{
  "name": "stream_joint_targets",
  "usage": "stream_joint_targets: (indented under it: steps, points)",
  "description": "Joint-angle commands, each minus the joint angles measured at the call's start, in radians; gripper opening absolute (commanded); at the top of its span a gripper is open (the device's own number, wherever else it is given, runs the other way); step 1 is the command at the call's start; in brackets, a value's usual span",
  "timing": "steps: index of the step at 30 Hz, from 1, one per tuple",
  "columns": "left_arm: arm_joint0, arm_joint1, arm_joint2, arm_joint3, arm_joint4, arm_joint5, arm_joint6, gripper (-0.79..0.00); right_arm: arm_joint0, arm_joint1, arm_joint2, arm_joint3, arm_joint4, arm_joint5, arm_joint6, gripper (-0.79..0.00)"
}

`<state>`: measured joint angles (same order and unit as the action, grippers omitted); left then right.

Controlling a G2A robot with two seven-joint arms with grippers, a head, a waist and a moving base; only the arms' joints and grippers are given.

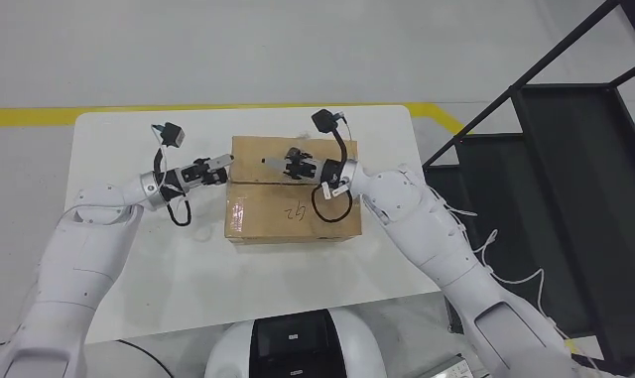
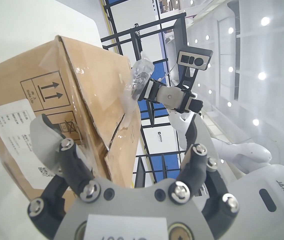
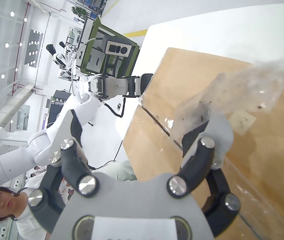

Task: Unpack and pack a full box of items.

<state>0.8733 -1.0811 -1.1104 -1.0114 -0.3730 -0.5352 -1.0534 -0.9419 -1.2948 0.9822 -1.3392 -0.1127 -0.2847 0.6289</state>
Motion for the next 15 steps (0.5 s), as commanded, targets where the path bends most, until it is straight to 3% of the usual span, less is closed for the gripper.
stream_joint_targets:
  steps: [1,9,15]
  points:
    - [0.0,0.0,-0.002,0.0,-0.007,-0.002,0.0,0.0,0.022,-0.01,-0.027,0.033,0.012,-0.015,-0.007,0.0]
    - [0.01,0.004,-0.037,0.004,-0.06,-0.008,0.0,0.0,0.083,-0.046,-0.118,0.131,0.031,-0.062,-0.018,0.0]
    - [0.061,0.037,-0.211,0.02,-0.232,-0.073,0.032,0.0,0.091,-0.058,-0.147,0.132,0.014,-0.077,-0.017,0.0]
